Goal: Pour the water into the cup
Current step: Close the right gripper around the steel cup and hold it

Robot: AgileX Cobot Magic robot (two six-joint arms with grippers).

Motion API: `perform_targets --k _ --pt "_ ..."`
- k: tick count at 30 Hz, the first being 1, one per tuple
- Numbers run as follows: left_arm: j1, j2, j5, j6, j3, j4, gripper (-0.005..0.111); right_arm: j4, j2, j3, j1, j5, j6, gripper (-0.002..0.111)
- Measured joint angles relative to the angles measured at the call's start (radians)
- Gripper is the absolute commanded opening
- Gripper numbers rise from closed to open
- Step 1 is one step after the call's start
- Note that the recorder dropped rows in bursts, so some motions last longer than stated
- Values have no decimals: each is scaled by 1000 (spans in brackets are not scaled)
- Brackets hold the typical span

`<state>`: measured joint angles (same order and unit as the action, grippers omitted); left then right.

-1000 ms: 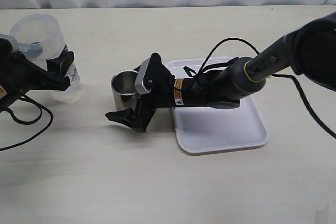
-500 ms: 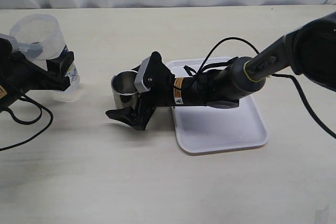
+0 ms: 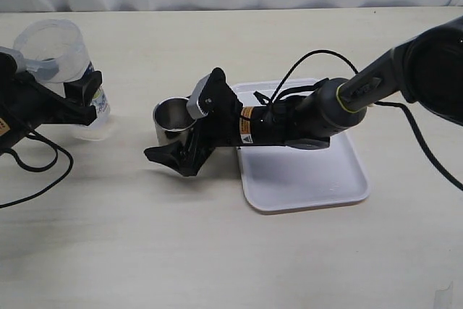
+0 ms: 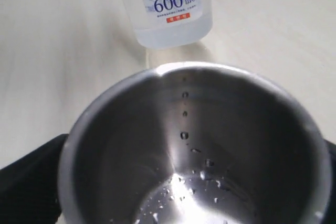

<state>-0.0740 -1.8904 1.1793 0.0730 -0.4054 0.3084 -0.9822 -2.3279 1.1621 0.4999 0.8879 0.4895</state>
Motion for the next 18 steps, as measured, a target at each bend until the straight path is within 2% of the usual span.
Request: perform_targets --k 18 --pt "0 0 0 0 0 0 0 -18 -19 0 -18 -3 2 97"
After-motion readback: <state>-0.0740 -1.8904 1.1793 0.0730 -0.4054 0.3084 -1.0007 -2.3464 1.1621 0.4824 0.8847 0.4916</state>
